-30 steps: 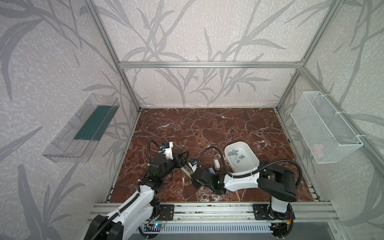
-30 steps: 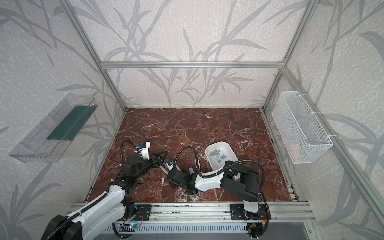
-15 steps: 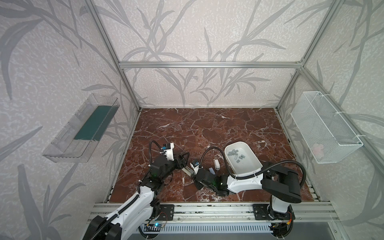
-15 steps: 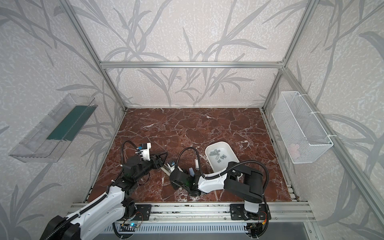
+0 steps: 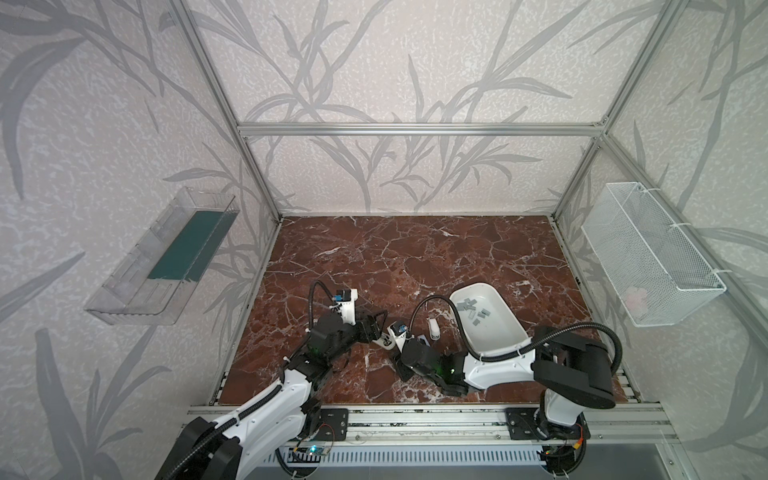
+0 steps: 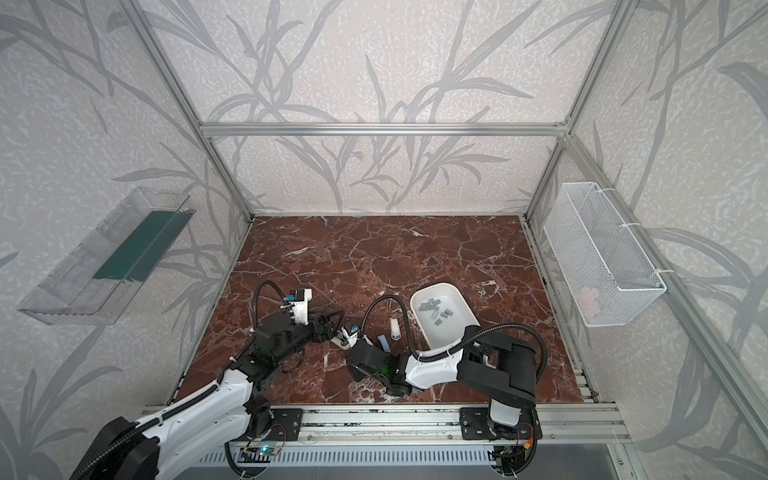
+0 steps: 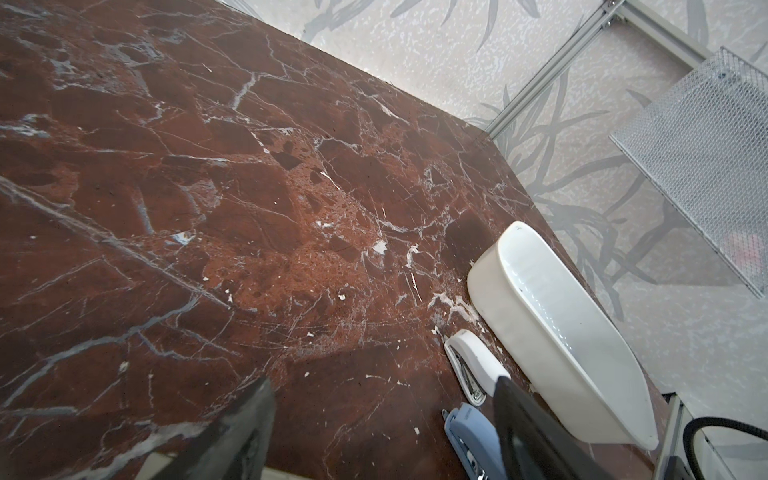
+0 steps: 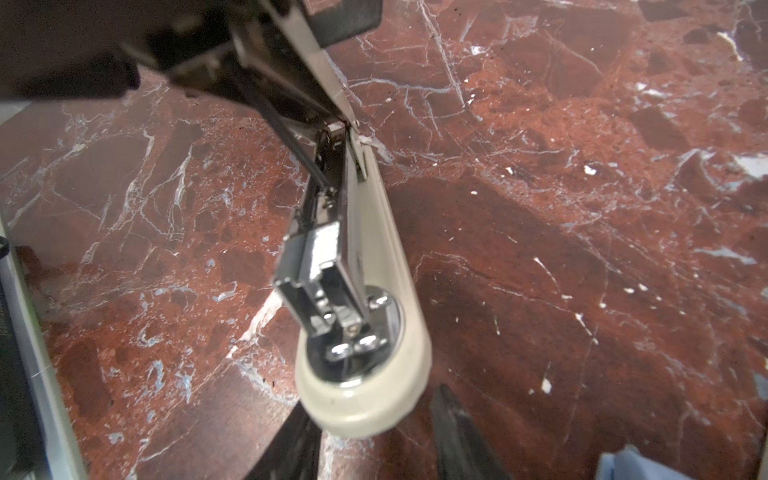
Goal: Load the staples into the stapler
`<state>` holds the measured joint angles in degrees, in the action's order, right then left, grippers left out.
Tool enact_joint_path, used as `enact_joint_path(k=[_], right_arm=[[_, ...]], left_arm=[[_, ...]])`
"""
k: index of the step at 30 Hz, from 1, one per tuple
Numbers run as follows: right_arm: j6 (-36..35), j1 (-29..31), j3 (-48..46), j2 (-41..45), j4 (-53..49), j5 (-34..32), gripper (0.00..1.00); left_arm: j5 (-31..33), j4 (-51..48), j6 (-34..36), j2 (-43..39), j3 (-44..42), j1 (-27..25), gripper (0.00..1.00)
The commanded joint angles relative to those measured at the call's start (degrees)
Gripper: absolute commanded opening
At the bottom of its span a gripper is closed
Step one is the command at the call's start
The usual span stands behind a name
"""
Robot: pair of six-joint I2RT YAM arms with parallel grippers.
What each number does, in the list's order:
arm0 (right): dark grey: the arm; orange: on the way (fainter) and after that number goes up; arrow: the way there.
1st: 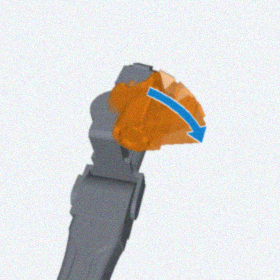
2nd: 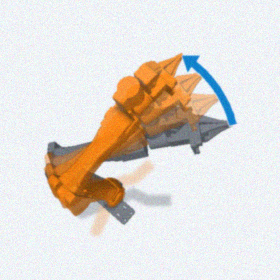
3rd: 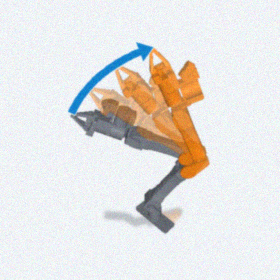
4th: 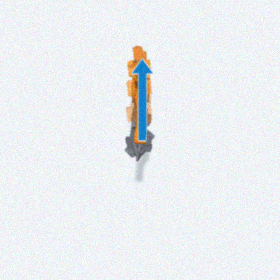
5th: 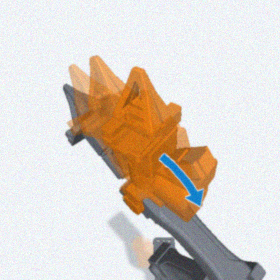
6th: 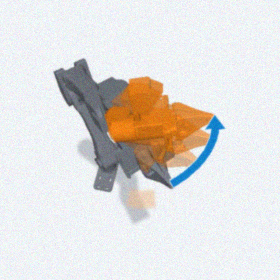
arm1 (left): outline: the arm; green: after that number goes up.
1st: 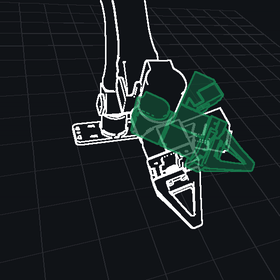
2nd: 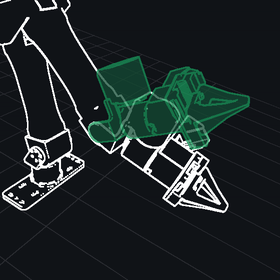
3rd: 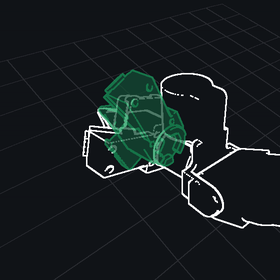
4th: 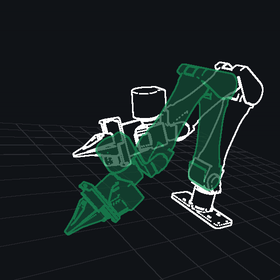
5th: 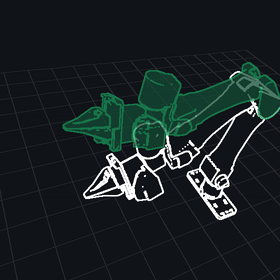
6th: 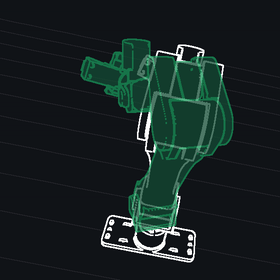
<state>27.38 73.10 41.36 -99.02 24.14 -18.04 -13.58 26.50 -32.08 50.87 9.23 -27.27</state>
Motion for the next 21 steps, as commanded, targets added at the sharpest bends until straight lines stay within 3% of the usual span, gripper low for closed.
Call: enact_joint_path(k=[1,3,10,14,21], right_arm=[[-0.13,0.22,-1.32,3.29,2.04,-1.47,0.45],[-0.11,0.26,-2.06,4.25,2.05,-1.94,0.45],[-0.24,0.22,-3.89,6.27,2.32,-3.00,0.45],[-1.91,0.22,-2.85,7.56,2.22,-3.85,0.42],[-4.79,-0.12,3.73,6.17,-2.35,-8.27,0.37]], left_arm=[[1.56,-0.49,0.81,1.67,2.16,-1.73,0.93],[2.02,0.23,1.26,3.46,2.69,-2.72,0.99],[3.42,-0.22,2.08,4.82,4.77,-3.64,0.99],[6.97,-5.49,2.89,2.43,6.96,-3.67,0.93],[14.46,-6.32,3.60,3.32,5.72,-3.64,0.82]])
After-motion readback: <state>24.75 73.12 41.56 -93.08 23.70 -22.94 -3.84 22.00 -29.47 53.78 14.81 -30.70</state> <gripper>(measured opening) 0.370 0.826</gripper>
